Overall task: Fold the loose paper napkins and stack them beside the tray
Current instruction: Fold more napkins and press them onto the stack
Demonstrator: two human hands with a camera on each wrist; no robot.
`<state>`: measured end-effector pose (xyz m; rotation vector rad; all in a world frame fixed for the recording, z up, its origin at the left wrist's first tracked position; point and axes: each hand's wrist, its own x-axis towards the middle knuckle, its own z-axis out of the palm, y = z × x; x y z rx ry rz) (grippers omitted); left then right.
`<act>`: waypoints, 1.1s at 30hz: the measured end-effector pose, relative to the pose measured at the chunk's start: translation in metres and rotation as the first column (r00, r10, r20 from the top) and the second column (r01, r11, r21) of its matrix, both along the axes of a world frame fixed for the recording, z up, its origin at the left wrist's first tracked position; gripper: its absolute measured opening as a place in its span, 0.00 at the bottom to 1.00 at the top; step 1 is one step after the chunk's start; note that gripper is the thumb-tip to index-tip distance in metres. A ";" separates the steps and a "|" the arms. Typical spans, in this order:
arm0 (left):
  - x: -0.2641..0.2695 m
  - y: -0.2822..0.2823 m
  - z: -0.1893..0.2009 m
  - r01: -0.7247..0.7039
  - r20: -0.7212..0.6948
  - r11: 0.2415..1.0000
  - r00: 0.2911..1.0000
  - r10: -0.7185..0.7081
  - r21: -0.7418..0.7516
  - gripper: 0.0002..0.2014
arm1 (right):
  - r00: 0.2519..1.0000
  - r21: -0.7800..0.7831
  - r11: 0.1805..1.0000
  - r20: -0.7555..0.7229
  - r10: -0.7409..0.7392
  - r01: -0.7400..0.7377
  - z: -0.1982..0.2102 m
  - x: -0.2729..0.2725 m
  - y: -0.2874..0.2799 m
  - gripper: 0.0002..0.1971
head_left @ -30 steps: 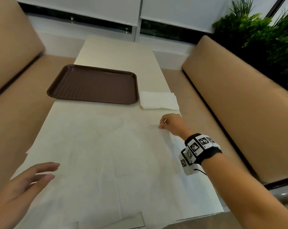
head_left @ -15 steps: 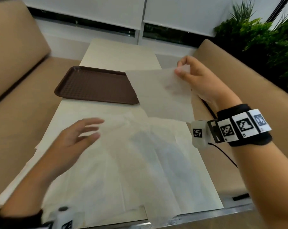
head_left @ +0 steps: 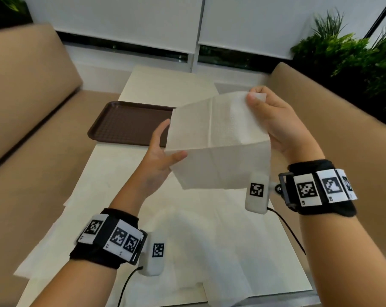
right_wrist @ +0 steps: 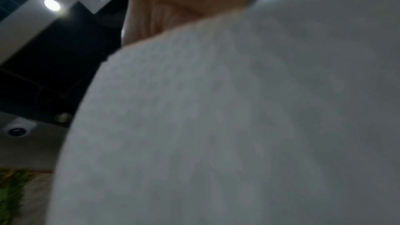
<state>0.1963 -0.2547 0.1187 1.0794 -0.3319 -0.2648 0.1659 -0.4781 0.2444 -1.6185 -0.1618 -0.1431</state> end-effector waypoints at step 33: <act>0.025 0.016 0.056 -0.552 0.665 0.618 0.744 0.062 0.560 0.07 | 0.997 -0.544 0.837 0.078 -0.017 0.057 -0.095 0.025 0.000 0.11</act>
